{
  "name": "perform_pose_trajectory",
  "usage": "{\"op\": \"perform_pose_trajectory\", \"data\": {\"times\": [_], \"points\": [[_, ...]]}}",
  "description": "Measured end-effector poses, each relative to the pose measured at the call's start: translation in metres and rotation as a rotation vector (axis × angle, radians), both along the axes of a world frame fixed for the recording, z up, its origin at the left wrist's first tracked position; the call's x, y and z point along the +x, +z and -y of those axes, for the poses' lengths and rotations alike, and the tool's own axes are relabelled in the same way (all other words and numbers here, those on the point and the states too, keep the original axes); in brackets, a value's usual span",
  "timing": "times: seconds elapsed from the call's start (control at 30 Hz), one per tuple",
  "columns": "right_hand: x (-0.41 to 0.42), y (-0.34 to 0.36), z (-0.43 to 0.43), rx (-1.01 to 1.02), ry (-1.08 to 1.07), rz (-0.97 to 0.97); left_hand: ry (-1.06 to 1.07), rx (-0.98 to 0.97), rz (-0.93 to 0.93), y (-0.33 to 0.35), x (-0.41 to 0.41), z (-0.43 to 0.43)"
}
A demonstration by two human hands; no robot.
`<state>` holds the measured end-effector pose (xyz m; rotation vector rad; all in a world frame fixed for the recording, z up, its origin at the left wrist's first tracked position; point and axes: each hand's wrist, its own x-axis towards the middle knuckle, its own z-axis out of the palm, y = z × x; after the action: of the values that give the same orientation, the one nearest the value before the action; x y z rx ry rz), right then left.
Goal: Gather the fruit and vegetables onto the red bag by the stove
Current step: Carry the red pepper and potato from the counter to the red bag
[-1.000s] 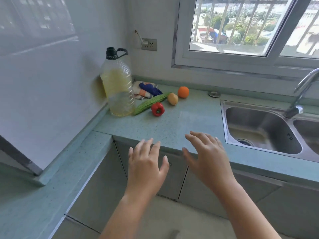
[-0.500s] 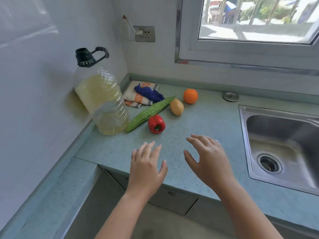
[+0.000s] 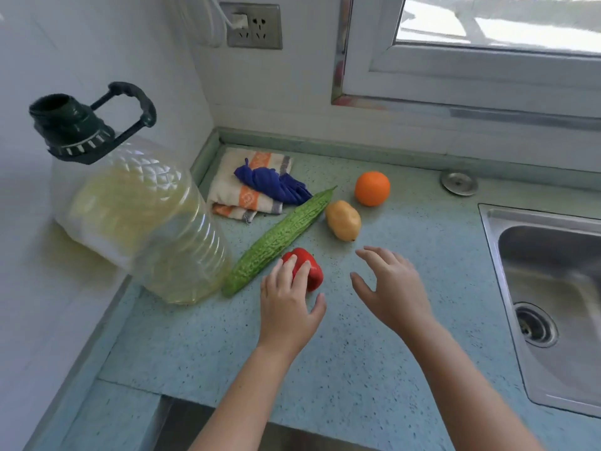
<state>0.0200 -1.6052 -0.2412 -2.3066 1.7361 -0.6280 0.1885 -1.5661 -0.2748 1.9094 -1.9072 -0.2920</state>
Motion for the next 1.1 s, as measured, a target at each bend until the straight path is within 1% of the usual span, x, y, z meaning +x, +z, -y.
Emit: {"op": "perform_pose_trajectory", "data": {"times": [0.23, 0.43, 0.6, 0.67, 0.8, 0.93, 1.1], "points": [[-0.001, -0.022, 0.04, 0.082, -0.039, 0.004, 0.015, 0.092, -0.009, -0.019, 0.002, 0.035], [0.001, -0.035, 0.077, 0.158, -0.028, 0.017, 0.082, 0.136, -0.087, -0.025, 0.001, 0.05], [0.005, -0.045, 0.107, 0.172, -0.01, 0.032, 0.124, 0.175, -0.135, -0.03, 0.0, 0.057], [0.007, -0.048, 0.118, 0.185, -0.008, 0.037, 0.124, 0.161, -0.15, -0.032, -0.002, 0.058], [0.016, -0.058, 0.138, 0.223, 0.011, 0.055, 0.171, 0.195, -0.237, -0.034, -0.003, 0.061], [0.023, -0.066, 0.15, 0.24, 0.039, 0.112, 0.2, 0.198, -0.245, -0.036, -0.005, 0.062], [0.028, -0.075, 0.153, 0.265, 0.039, 0.266, 0.214, 0.194, -0.29, -0.038, -0.002, 0.062]]}}
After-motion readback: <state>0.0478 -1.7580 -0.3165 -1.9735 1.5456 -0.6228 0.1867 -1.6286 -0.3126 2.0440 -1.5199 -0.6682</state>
